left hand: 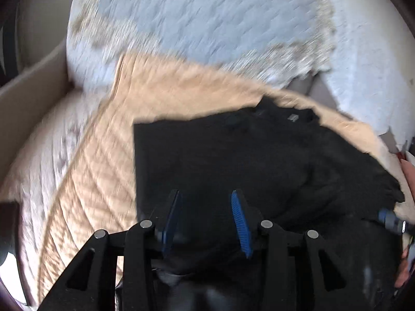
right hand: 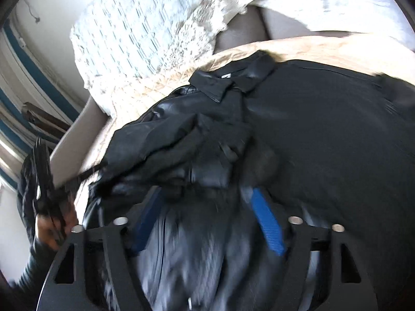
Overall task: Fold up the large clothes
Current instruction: 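Fold the held sleeve across the jacket body with the left tool, release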
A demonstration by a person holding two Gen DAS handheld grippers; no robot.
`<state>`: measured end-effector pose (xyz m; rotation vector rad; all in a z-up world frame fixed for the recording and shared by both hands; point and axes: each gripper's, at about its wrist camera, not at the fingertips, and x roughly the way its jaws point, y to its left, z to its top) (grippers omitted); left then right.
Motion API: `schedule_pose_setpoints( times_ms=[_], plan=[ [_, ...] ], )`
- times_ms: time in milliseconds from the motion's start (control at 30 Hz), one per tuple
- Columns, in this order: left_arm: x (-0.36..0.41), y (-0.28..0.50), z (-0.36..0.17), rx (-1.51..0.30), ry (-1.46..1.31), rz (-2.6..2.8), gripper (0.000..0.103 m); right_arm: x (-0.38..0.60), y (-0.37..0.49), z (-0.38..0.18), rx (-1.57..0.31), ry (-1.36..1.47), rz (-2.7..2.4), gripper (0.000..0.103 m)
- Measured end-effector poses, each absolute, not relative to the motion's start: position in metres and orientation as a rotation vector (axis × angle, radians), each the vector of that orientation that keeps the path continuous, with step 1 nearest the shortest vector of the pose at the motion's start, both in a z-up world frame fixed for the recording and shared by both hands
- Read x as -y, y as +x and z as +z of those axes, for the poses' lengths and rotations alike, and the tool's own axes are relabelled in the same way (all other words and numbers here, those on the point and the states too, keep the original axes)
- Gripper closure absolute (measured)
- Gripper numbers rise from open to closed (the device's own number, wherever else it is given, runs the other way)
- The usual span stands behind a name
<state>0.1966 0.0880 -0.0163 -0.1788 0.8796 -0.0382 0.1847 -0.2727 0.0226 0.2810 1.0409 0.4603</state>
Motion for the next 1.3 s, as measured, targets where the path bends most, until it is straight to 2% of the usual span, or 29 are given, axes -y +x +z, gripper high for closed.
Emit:
schedule_pose_setpoints(
  times_ms=[100,200,433,467,567,633,800,900,1033,1233,1300],
  plan=[
    [-0.094,0.196,-0.041,-0.917,-0.209,-0.018,0.061,0.244,0.221,-0.003,-1.095,0.23,0.475,0.056],
    [-0.091,0.196,-0.044,-0.9,-0.211,-0.006,0.061,0.229,0.249,-0.031,-1.144,0.156,0.441,0.061],
    [-0.091,0.188,-0.031,-0.875,-0.19,-0.032,0.059,0.235,0.219,0.002,-1.04,0.086,0.417,0.061],
    [-0.092,0.184,-0.033,-0.875,-0.174,-0.018,0.054,0.236,0.216,-0.002,-1.049,0.068,0.402,0.061],
    [-0.088,0.19,-0.054,-0.937,-0.117,0.019,0.053,0.238,0.218,-0.032,-1.147,0.051,0.403,0.061],
    [-0.081,0.186,-0.043,-0.925,-0.075,0.043,0.053,0.248,0.209,-0.019,-1.125,0.068,0.382,0.061],
    [-0.06,0.148,-0.01,-0.871,-0.061,0.018,0.052,0.281,0.158,0.018,-1.025,0.126,0.399,0.06],
    [-0.043,0.113,0.001,-0.856,-0.073,-0.023,0.044,0.298,0.121,0.028,-1.024,0.116,0.38,0.06],
    [-0.023,0.075,0.002,-0.856,-0.097,-0.055,0.041,0.316,0.083,0.027,-1.028,0.103,0.337,0.06],
    [-0.003,0.05,-0.004,-0.89,-0.076,-0.112,0.041,0.353,0.056,0.025,-1.036,0.149,0.271,0.06],
    [-0.001,0.051,0.0,-0.881,-0.065,-0.118,0.041,0.367,0.054,0.029,-1.02,0.18,0.258,0.056]
  ],
)
